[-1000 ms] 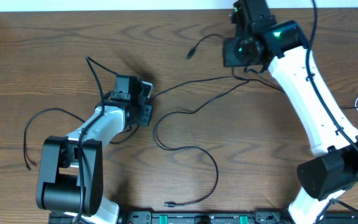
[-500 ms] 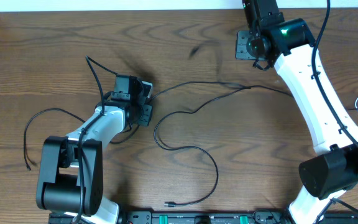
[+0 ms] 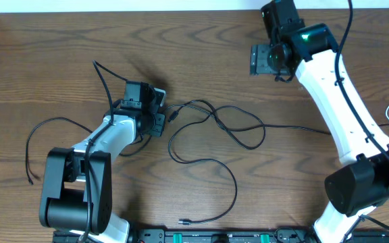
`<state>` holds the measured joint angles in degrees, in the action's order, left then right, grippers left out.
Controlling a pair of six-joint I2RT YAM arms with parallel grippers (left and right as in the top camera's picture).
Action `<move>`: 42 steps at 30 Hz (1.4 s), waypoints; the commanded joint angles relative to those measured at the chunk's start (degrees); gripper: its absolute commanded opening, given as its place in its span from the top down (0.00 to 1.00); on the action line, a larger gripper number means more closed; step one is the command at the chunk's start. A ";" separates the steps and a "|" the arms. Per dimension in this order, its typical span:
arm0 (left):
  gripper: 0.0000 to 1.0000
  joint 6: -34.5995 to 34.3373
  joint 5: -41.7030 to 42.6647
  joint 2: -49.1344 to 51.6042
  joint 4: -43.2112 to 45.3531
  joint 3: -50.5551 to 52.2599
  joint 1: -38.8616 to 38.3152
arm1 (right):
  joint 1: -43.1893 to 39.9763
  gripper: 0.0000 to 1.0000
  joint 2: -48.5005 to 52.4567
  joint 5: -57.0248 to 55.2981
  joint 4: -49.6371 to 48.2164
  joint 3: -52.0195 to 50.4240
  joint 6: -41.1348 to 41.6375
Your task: Untangle cables
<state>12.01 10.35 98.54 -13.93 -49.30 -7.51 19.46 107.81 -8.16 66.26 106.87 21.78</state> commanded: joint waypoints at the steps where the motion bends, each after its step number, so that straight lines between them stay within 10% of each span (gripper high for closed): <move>1: 0.92 -0.26 -0.33 0.59 -0.13 0.50 0.31 | 1.05 0.17 -1.29 6.38 0.94 -2.60 -3.65; 24: 0.92 -0.26 -0.33 0.59 -0.11 0.50 0.28 | 9.46 0.08 -1.29 11.82 -11.67 -23.41 -2.80; 33: 0.92 -0.26 -0.33 0.59 -0.11 0.50 0.31 | 10.54 0.24 -1.29 16.98 -27.45 -29.27 18.88; 42: 0.92 -0.28 -0.33 0.59 -0.13 0.50 0.31 | 10.64 0.27 1.95 17.14 -35.06 -29.42 23.02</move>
<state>12.01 10.35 98.59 -13.91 -49.30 -7.51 29.91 108.01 8.36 31.81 77.71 41.95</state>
